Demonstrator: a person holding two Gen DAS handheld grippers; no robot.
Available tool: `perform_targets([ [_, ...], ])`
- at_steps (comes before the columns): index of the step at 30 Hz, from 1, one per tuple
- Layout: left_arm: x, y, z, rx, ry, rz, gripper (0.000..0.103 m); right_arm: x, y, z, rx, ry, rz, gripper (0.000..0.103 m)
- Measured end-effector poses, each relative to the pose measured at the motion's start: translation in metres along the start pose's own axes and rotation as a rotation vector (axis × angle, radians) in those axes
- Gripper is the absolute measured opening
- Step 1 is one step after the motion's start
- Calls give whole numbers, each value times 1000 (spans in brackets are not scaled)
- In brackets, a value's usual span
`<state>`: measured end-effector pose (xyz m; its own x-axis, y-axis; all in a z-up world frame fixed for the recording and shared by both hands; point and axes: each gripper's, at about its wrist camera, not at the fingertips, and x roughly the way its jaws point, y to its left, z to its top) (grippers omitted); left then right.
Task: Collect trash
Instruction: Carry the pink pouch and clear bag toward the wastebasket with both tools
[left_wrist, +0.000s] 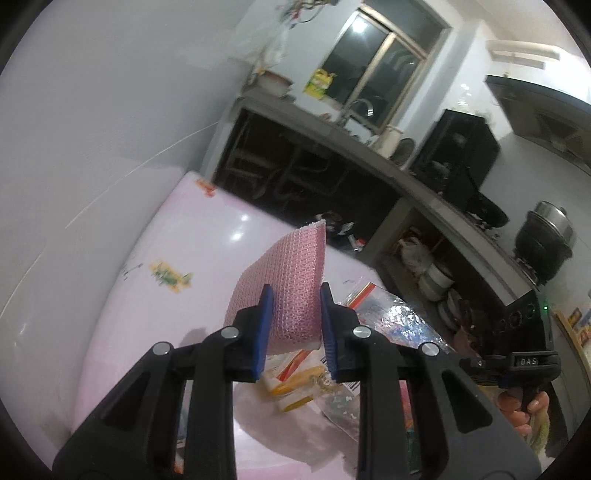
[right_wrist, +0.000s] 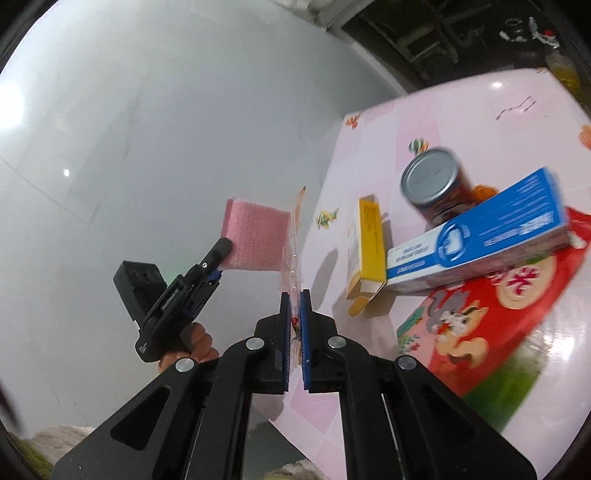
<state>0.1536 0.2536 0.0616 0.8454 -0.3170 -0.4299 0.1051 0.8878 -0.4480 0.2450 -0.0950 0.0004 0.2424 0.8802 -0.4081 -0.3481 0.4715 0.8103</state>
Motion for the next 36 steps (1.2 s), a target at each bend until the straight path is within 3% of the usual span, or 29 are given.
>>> perform_targets([
  [10,22,-85,15,107,23,-167,23,-101,-21,-15,53,-214,-13,5],
  [19,65,-190,-1,229,96,-346,23,-214,-62,-54,145,-439,-75,5],
  [29,128,-320,-49,334,265,-554,23,-321,-118,-120,290,-661,-169,5],
  [36,182,-399,-102,377,427,-644,23,-377,-164,-171,430,-779,-260,5],
])
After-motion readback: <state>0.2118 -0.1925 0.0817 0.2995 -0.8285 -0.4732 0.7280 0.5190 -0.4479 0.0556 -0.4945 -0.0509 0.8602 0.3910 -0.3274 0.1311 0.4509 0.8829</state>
